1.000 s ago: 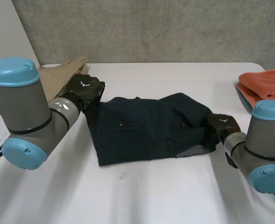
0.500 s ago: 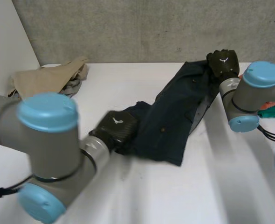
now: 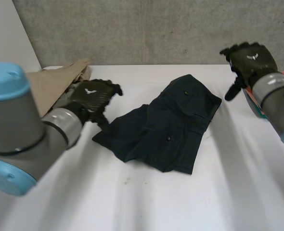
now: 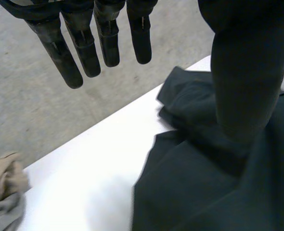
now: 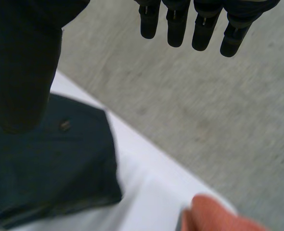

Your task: Fold the laundry.

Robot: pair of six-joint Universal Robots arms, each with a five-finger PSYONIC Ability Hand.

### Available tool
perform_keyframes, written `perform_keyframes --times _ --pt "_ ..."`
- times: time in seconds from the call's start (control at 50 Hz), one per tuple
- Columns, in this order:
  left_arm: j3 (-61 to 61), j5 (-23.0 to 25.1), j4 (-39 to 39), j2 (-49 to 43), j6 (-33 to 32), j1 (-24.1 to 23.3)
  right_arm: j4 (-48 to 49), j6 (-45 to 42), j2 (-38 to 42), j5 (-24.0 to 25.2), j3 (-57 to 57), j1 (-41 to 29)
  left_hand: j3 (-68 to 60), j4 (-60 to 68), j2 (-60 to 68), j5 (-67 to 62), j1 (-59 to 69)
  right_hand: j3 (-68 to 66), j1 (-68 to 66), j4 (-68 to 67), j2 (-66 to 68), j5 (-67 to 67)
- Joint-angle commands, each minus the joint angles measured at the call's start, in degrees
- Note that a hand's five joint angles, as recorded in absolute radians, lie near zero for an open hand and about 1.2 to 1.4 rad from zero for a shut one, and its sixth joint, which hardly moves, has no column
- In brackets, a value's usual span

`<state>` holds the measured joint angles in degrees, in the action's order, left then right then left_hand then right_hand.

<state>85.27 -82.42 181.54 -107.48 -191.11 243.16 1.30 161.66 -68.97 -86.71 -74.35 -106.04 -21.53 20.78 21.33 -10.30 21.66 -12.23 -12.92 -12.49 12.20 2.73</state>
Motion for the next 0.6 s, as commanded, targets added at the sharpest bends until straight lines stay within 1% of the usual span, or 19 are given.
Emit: perform_keyframes --times 0.02,0.04,0.08,0.1,0.12,0.18,0.2,0.24,0.3,0.34,0.38,0.42,0.52,0.6 --pt "0.9 13.9 -0.1 -2.6 -5.1 12.7 -11.8 2.6 -4.5 0.8 -12.6 -2.7 0.0 0.7 0.2 -1.2 -0.2 -2.7 -2.0 -2.5 2.8 2.2" --pt "0.8 16.6 -0.3 -5.1 -6.9 14.2 -12.1 3.5 -4.6 0.9 -13.9 -4.0 -0.6 1.4 0.8 -1.8 0.5 -2.7 -2.0 -2.5 2.8 2.2" --pt "0.4 18.9 -0.6 -7.6 -8.9 15.3 -10.9 6.6 -4.2 0.8 -17.3 -7.9 -1.1 1.9 1.3 -2.4 1.0 -2.7 -2.0 -2.5 2.8 2.2" --pt "0.3 20.3 -1.0 -9.9 -11.1 16.2 -10.0 7.8 -4.2 0.6 -18.4 -9.0 -1.1 1.9 1.3 -2.4 1.0 -2.7 -2.0 -2.5 2.8 2.2" --pt "0.3 20.8 -1.2 -10.9 -12.3 16.4 -7.6 10.1 -4.0 0.6 -20.4 -11.1 -1.1 1.9 1.3 -2.4 1.0 -4.1 -3.4 -3.8 4.1 3.6" --pt "-0.4 22.0 -1.7 -14.1 -16.7 16.6 -3.3 12.1 -3.0 0.2 -22.6 -13.3 -3.0 3.7 3.2 -4.2 2.8 -10.4 -9.8 -10.2 10.5 9.9" --pt "-0.6 22.0 -1.7 -14.9 -17.5 16.6 -0.2 12.9 -1.4 0.1 -24.0 -14.4 -3.5 4.2 3.7 -4.7 3.4 -13.3 -12.6 -13.0 13.3 12.8" --pt "-1.7 22.0 -1.7 -17.4 -19.2 16.3 2.6 13.2 0.7 0.0 -24.7 -15.6 -6.8 7.6 7.0 -8.1 6.7 -14.7 -14.0 -14.4 14.7 14.2" --pt "-2.7 22.0 -1.6 -19.4 -19.5 15.9 6.2 13.1 4.5 -0.9 -24.5 -17.2 -10.0 10.8 10.2 -11.3 9.9 -15.7 -15.0 -15.4 15.7 15.2" --pt "-3.6 22.0 -1.5 -20.6 -19.5 15.3 7.7 13.0 5.9 -1.6 -24.4 -17.4 -15.7 16.5 15.9 -17.0 15.6 -17.0 -16.3 -16.8 17.0 16.5" --pt "-4.2 22.0 -1.4 -21.0 -19.4 14.7 9.1 12.8 7.7 -3.4 -24.0 -17.5 -20.5 21.2 20.7 -21.7 20.3 -19.5 -18.8 -19.3 19.6 19.0" --pt "-4.9 22.0 -1.0 -21.3 -19.4 13.7 10.6 12.7 8.5 -4.9 -23.6 -17.2 -21.0 21.7 21.2 -22.2 20.9 -23.4 -22.7 -23.1 23.4 22.9" --pt "-5.8 21.9 0.3 -22.3 -19.4 12.6 14.2 12.2 9.5 -6.1 -23.2 -17.3 -23.3 24.1 23.5 -24.6 23.2 -28.3 -27.6 -28.0 28.3 27.8" --pt "-6.6 21.6 1.4 -23.7 -19.5 11.1 16.4 10.0 9.9 -6.3 -23.2 -17.4 -32.7 33.5 32.9 -34.0 32.6 -30.3 -29.6 -30.1 30.3 29.8"
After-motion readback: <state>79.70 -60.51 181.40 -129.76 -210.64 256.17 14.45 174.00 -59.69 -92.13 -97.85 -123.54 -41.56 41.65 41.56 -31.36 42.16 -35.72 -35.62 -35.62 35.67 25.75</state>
